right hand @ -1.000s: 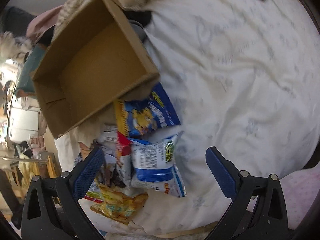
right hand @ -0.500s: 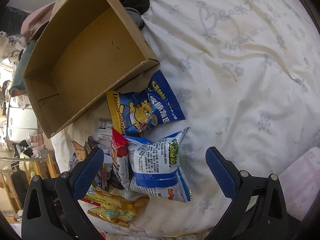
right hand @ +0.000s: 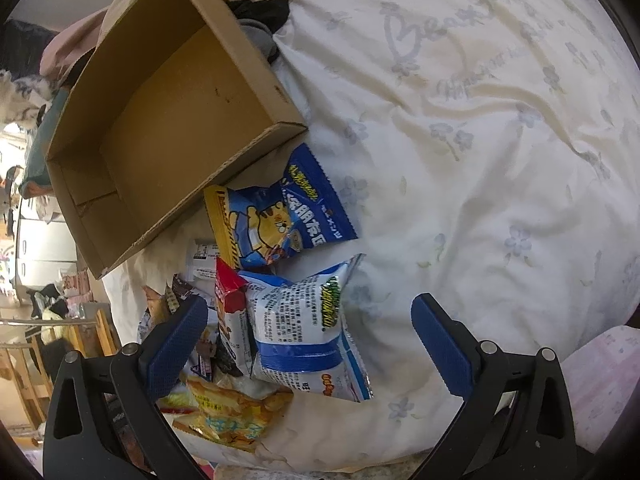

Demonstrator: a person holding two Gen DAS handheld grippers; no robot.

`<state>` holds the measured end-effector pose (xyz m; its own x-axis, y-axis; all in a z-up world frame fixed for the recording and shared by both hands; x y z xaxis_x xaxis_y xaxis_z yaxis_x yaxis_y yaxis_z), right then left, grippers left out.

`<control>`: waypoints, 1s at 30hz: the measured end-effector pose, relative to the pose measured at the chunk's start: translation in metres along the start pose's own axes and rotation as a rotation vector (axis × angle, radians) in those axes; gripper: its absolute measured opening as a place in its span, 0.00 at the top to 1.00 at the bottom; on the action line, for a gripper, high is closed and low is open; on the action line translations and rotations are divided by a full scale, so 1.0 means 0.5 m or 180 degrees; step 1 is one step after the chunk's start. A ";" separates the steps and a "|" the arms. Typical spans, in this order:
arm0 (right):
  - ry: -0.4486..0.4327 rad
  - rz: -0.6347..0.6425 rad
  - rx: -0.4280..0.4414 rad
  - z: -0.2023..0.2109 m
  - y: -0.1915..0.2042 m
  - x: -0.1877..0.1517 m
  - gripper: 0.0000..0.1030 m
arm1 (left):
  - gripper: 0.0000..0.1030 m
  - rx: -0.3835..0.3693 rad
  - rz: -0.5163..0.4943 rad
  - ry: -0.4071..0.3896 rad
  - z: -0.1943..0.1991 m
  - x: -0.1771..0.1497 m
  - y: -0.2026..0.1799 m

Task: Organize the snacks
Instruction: 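Grasp the white-and-red chip bag with left gripper while right grasps blue-and-white bag, then carry both bags into the cardboard box and open both grippers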

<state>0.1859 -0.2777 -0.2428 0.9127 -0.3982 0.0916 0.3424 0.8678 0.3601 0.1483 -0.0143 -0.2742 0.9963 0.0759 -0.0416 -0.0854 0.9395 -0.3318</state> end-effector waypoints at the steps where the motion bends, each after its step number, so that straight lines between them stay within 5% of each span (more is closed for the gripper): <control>1: 0.0003 -0.0022 0.0015 0.002 -0.004 0.000 0.00 | 0.61 0.0028 -0.0043 0.0014 0.010 -0.007 0.001; 8: 0.0039 -0.0030 0.0057 0.008 -0.007 -0.009 0.00 | 0.61 0.0011 -0.0100 -0.0091 0.108 -0.047 0.017; 14: 0.0311 0.0162 -0.0083 -0.040 0.008 -0.047 0.02 | 0.61 0.0059 -0.0100 -0.0645 0.207 0.000 0.034; 19: 0.0411 0.0363 -0.0326 -0.072 0.014 -0.067 0.18 | 0.61 -0.0111 0.0020 -0.0770 0.186 0.045 0.004; 22: 0.0462 0.0418 -0.0373 -0.087 0.018 -0.071 0.18 | 0.61 -0.0236 0.0077 -0.0761 0.171 0.063 -0.001; 30: 0.0505 0.0461 -0.0448 -0.117 0.015 -0.066 0.21 | 0.61 -0.0129 0.0022 -0.0870 0.161 0.078 0.003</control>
<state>0.1715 -0.2406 -0.2973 0.9743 -0.2246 -0.0181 0.2230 0.9497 0.2199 0.1879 0.0168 -0.2006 0.9619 0.1749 0.2102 -0.0873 0.9249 -0.3700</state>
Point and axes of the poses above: each gripper's, at about its wrist camera, not at the fingertips, and z roughly against the way its jaws point, y to its left, x to its top, the point moved 10 cm from there along -z, roughly the way its jaws point, and after that the axes turned 4 degrees about -x, right-handed, at the moved point
